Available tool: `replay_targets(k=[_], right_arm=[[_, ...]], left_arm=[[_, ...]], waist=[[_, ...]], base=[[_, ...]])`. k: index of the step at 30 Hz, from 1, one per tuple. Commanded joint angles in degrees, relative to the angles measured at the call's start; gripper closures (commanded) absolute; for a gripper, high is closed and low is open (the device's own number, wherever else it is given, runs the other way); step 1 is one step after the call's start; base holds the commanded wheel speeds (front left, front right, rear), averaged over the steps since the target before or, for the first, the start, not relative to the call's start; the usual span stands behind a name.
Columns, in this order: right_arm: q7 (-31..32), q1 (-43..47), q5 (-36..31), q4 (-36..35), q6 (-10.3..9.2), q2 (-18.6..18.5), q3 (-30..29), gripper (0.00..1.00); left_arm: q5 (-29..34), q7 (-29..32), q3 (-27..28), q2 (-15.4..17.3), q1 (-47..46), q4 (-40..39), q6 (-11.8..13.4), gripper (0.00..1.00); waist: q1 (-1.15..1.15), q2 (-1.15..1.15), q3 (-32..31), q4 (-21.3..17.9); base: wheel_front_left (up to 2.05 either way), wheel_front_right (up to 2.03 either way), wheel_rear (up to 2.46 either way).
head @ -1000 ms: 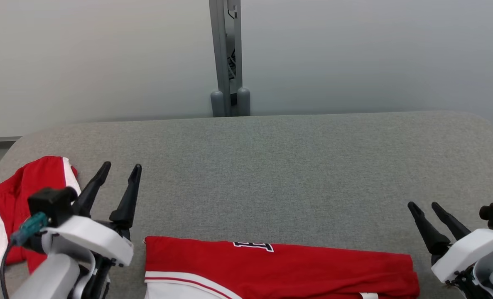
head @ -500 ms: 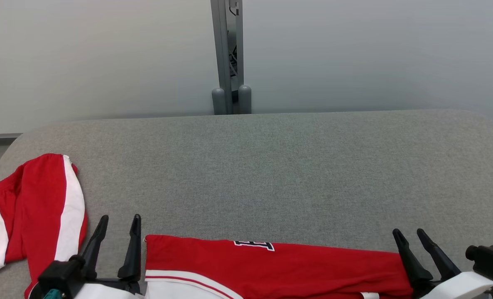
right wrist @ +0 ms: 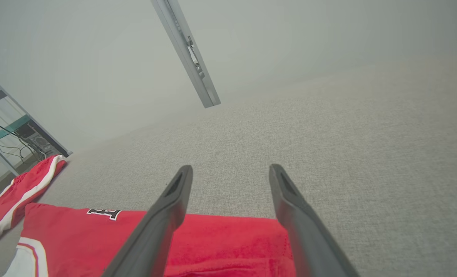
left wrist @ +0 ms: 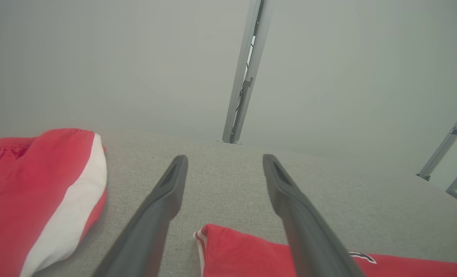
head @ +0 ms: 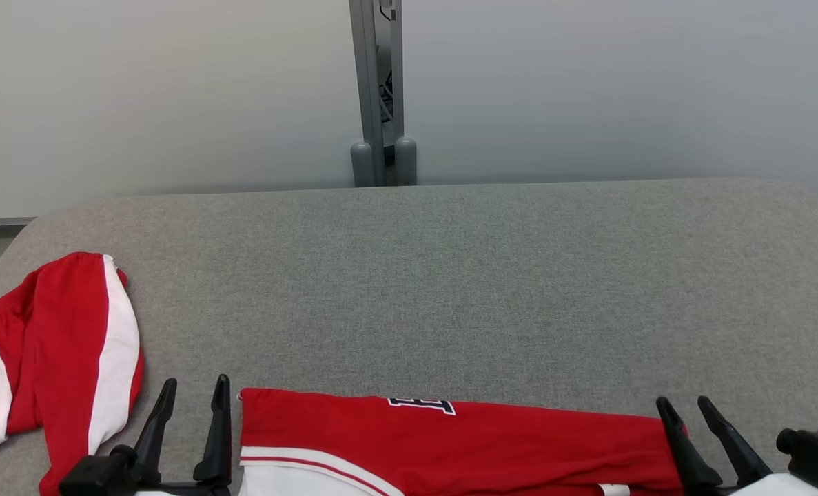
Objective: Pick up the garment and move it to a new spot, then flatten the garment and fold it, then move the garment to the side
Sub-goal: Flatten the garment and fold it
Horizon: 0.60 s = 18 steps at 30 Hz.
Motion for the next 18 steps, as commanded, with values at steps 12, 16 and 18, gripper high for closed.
replay_targets(k=[12, 16, 18], right_arm=[[0.6, 2.6, 3.4, 8.7, 0.0, -2.5, 3.3, 0.0], [0.7, 1.1, 6.8, 12.8, 0.0, -1.5, 5.9, 0.0], [0.7, 0.5, 8.4, 14.1, 0.0, -1.4, 7.0, 0.0]], left_arm=[[0.6, -0.2, -0.6, 0.2, -0.8, 0.9, -0.4, 0.0], [1.0, -0.2, -1.1, 0.2, -1.2, 1.0, -0.5, 0.0], [1.4, -0.2, -1.0, 0.2, -1.3, 1.0, -0.5, 0.0]], waist=[[0.0, 0.0, 0.6, -0.8], [0.0, 0.0, 1.1, -0.7], [0.0, 0.0, 1.2, -0.6]], base=[[0.0, 0.0, 0.0], [0.0, 0.0, 0.0], [0.0, 0.0, 0.0]])
